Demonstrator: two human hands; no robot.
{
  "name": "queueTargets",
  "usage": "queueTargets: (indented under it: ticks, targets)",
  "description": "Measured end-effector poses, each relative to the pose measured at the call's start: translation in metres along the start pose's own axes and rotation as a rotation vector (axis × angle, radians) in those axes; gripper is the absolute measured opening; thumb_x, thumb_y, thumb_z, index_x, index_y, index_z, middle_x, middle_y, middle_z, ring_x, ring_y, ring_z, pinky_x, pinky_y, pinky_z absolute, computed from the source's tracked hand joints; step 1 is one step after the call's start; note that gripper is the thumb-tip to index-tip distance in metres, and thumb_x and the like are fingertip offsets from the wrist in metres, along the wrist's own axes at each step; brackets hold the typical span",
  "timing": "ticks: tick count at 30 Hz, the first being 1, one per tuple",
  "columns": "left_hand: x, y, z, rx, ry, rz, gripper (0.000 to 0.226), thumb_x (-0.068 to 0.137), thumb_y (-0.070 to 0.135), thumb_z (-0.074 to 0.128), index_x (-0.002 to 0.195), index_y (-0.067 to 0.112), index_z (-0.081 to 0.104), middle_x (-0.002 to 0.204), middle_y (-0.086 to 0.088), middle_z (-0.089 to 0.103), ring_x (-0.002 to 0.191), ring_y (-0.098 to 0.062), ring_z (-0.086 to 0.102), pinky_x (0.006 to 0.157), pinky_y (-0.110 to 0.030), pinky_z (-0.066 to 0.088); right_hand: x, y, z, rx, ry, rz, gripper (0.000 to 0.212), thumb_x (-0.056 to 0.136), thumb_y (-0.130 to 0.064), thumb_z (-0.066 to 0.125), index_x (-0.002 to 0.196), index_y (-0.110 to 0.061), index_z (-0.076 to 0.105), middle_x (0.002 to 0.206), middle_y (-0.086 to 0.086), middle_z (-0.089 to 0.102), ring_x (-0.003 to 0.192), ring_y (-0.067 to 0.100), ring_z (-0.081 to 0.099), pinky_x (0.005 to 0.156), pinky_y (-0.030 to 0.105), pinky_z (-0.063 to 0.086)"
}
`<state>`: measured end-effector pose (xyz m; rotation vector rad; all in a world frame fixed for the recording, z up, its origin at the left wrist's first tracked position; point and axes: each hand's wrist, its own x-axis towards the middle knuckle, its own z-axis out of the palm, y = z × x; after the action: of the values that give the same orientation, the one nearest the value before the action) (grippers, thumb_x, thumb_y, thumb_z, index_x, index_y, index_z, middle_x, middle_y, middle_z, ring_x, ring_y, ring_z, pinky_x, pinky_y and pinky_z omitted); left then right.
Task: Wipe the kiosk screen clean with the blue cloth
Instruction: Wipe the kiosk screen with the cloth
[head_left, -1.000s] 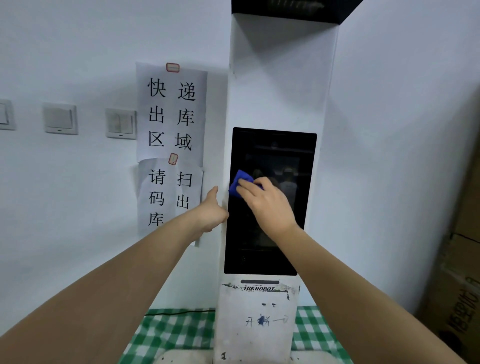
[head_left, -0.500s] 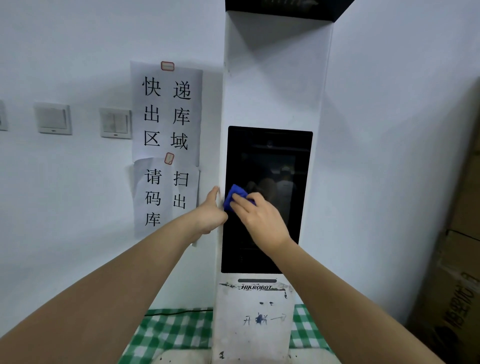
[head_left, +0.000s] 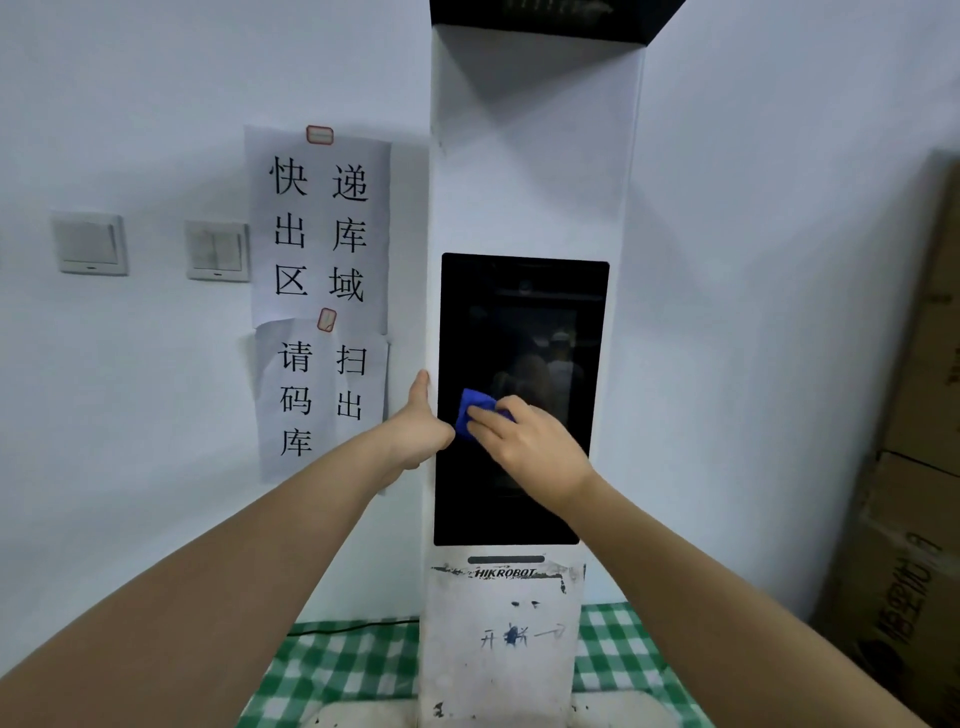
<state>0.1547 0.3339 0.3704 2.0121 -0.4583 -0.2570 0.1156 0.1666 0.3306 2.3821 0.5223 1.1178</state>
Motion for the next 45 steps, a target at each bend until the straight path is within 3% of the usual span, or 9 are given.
queueTargets:
  ticks: [7,12,15,19,23,27,32,37,45]
  targets:
    - [-0.004,0.004,0.0,-0.001,-0.009,-0.006,0.09,0.088,0.004,0.046,0.152,0.036,-0.009,0.079,0.002,0.044,0.063,-0.006,0.037,0.062,-0.021,0.038,0.004,0.008,-0.008,0.032,0.159,0.246,0.056,0.051,0.006,0.084,0.105,-0.004,0.071,0.11,0.008,0.069,0.085,0.028,0.063,0.059,0.03,0.052]
    - [-0.004,0.008,0.005,0.016,0.018,-0.007,0.091,0.088,0.004,0.046,0.152,0.033,-0.012,0.076,0.003,0.041,0.063,-0.006,0.039,0.067,-0.023,0.041,-0.013,0.008,0.003,-0.006,0.044,-0.03,0.048,0.057,0.001,0.083,0.104,-0.003,0.071,0.11,0.01,0.068,0.08,0.029,0.062,0.061,0.034,0.054]
    - [-0.005,0.009,0.004,0.021,-0.005,-0.001,0.089,0.09,0.005,0.045,0.151,0.033,-0.014,0.075,0.005,0.038,0.063,-0.006,0.036,0.074,-0.026,0.042,-0.007,0.032,-0.01,-0.068,0.091,0.004,0.039,0.062,0.002,0.081,0.1,-0.004,0.072,0.107,0.008,0.07,0.078,0.029,0.062,0.059,0.033,0.052]
    - [-0.008,0.01,0.007,0.036,0.005,0.007,0.088,0.091,0.006,0.045,0.152,0.031,-0.014,0.106,-0.001,0.043,0.064,-0.006,0.038,0.082,-0.029,0.042,-0.006,0.035,-0.015,-0.001,0.195,0.252,0.056,0.051,0.012,0.081,0.105,-0.001,0.07,0.11,0.01,0.069,0.084,0.031,0.063,0.059,0.033,0.054]
    - [-0.007,0.013,0.013,0.044,0.058,-0.011,0.09,0.091,0.009,0.047,0.152,0.029,-0.015,0.128,-0.008,0.046,0.092,-0.019,0.052,0.095,-0.034,0.046,-0.022,0.022,-0.005,0.013,0.087,0.097,0.055,0.05,0.011,0.081,0.103,0.0,0.07,0.108,0.012,0.069,0.079,0.031,0.062,0.058,0.035,0.055]
    - [-0.007,0.018,0.018,0.082,0.105,-0.058,0.092,0.088,0.011,0.05,0.152,0.027,-0.015,0.145,-0.015,0.034,0.124,-0.033,0.046,0.105,-0.041,0.043,-0.024,0.042,-0.018,-0.063,0.05,0.015,0.048,0.054,0.01,0.08,0.1,-0.001,0.071,0.108,0.011,0.069,0.077,0.031,0.062,0.057,0.035,0.054]
    - [-0.013,0.029,0.029,0.056,0.143,-0.039,0.087,0.09,0.008,0.05,0.153,0.018,-0.009,0.156,-0.013,0.01,0.134,-0.033,0.037,0.106,-0.034,0.035,-0.017,0.032,-0.018,0.019,0.181,0.345,0.056,0.047,0.012,0.083,0.099,-0.003,0.072,0.106,0.007,0.071,0.078,0.03,0.063,0.053,0.029,0.051]
    - [-0.008,0.028,0.036,0.028,0.19,-0.056,0.081,0.086,0.006,0.055,0.152,0.01,0.007,0.156,-0.015,0.012,0.135,-0.033,0.035,0.109,-0.037,0.037,-0.03,0.03,-0.009,-0.013,0.068,0.056,0.047,0.053,0.011,0.079,0.099,0.002,0.071,0.106,0.013,0.069,0.074,0.032,0.061,0.055,0.038,0.054]
    - [0.001,0.024,0.029,-0.078,0.169,-0.119,0.086,0.085,0.006,0.051,0.153,0.013,0.0,0.153,-0.015,0.024,0.141,-0.036,0.031,0.111,-0.045,0.032,-0.027,0.044,-0.022,-0.026,0.196,0.337,0.051,0.048,0.013,0.079,0.095,-0.003,0.072,0.106,0.007,0.071,0.075,0.03,0.062,0.047,0.028,0.047]
